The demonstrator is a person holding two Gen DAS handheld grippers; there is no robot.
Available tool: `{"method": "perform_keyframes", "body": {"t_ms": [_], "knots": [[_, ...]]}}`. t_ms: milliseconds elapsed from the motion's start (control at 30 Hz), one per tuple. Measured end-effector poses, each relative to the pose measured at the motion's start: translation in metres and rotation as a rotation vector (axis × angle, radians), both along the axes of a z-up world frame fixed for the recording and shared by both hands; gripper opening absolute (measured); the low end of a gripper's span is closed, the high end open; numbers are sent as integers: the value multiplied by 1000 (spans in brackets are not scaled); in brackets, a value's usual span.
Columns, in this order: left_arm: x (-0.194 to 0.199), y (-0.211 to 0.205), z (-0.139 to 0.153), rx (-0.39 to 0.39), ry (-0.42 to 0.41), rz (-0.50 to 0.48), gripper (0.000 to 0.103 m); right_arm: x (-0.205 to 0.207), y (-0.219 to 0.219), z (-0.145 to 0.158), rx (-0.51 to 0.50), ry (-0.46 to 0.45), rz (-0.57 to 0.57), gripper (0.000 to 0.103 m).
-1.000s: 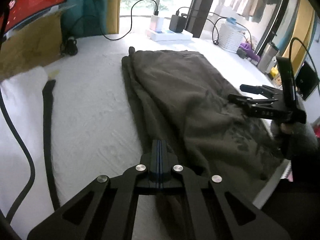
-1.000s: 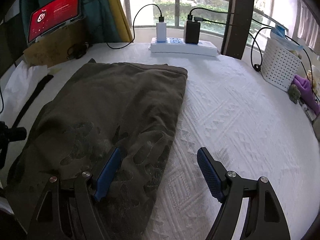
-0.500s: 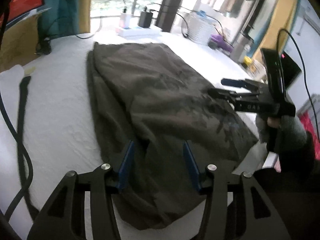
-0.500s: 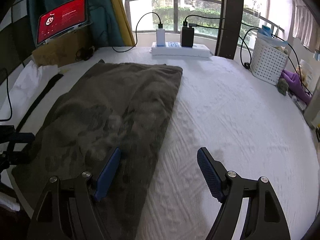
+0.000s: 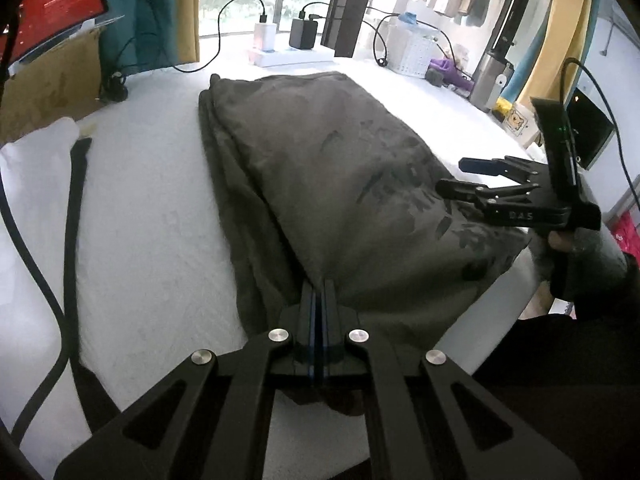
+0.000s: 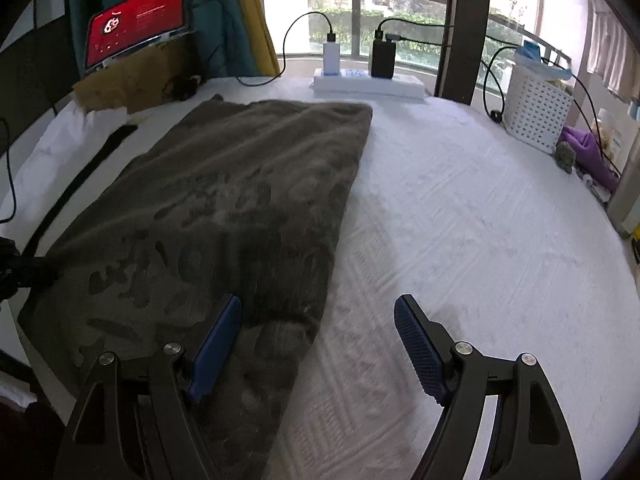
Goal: Fold small clothes
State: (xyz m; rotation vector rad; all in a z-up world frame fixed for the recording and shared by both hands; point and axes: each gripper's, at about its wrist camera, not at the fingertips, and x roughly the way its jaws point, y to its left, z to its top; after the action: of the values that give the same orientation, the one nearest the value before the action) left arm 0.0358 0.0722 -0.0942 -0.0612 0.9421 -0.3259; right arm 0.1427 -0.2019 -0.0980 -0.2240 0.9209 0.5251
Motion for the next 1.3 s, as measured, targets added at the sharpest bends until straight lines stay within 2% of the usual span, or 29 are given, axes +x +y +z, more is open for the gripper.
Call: {"method": "perform_keyframes", "body": {"t_ms": [200,333,433,500,667,800,833,900,933,967,1100,1200,1300], "knots": [[-3,5,6,-43,5,35,2,-15,-7,3,-11,-3,-15,81],[-9,5,7,-32,7,39,3,-32,-6,10,1,-17,8,81],[-10,5,-3,-18,40,43,6,-42,-1,3,-33,-16,30,80],[-11,4,-9,3,51,46,7,-45,-6,-2,-16,-5,23,80],[-15,7,-8,16,46,54,9,-49,-19,-1,-18,7,1,81],[-20,10,2,-4,36,62,9,-54,-21,6,-30,-4,-9,81],[-21,9,6,-6,23,59,12,-55,-21,9,-27,-10,-4,81],[-19,6,14,-15,0,56,29,-57,-17,13,-19,-17,11,81],[-18,3,17,-23,-13,51,41,-57,-15,14,-16,-20,19,81],[-16,-1,19,-30,-23,44,46,-58,-12,15,-13,-19,29,81],[-4,-24,21,-18,-39,-5,46,-59,-7,4,-41,2,53,81],[3,-40,17,-37,-29,-58,46,-59,-13,1,-23,27,45,81],[7,-50,2,3,17,-74,46,-60,-21,2,-29,23,38,81]]}}
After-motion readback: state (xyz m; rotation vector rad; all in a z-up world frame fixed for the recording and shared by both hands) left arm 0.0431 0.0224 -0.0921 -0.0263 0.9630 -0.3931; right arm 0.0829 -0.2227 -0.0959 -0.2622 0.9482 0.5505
